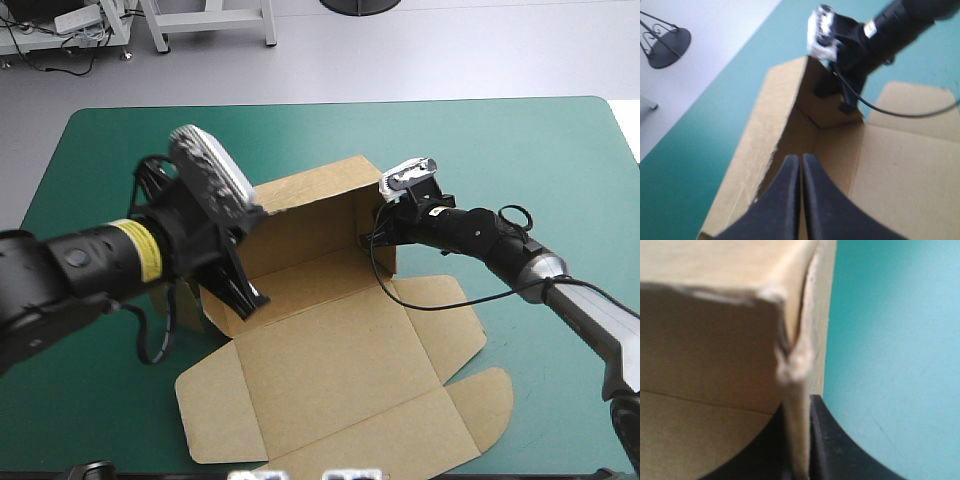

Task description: Fold the box

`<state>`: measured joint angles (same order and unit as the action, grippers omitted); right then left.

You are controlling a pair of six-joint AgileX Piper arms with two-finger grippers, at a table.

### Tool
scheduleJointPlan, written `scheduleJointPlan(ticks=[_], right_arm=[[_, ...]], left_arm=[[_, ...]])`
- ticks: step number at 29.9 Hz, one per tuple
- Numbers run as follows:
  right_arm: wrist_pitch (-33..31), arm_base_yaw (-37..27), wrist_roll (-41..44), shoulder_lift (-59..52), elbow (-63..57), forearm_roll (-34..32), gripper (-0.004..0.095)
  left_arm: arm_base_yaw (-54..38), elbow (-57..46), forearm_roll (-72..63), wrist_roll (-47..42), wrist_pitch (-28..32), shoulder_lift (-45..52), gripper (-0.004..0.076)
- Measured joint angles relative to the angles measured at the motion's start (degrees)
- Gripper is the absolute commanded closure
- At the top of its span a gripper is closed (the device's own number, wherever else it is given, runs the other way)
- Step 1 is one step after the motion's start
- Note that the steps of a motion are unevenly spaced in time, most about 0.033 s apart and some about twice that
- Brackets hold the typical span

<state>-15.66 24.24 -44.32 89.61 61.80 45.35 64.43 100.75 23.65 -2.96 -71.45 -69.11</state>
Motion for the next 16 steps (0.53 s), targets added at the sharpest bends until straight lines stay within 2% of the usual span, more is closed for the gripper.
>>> scheduleJointPlan(ticks=[6,10,13,16], right_arm=[[-8.3,-1.4,21.6,-3.4,1.3,-19.8,0.0912],[-18.6,-1.6,30.8,-6.1,5.2,-30.4,0.0911],[-27.3,-1.6,35.2,-8.4,10.3,-35.4,0.0912],[-35.1,-1.7,36.5,-9.9,16.5,-37.3,0.0913]], left_arm=[[-11.8,9.9,3.9,-0.1,0.0,0.4,0.0723],[-22.7,10.8,7.3,0.8,0.0,0.4,0.0723],[-32.7,10.3,5.7,1.5,0.0,-0.2,0.0723],[-44.1,7.9,-1.2,3.0,-0.1,-1.0,0.0723]])
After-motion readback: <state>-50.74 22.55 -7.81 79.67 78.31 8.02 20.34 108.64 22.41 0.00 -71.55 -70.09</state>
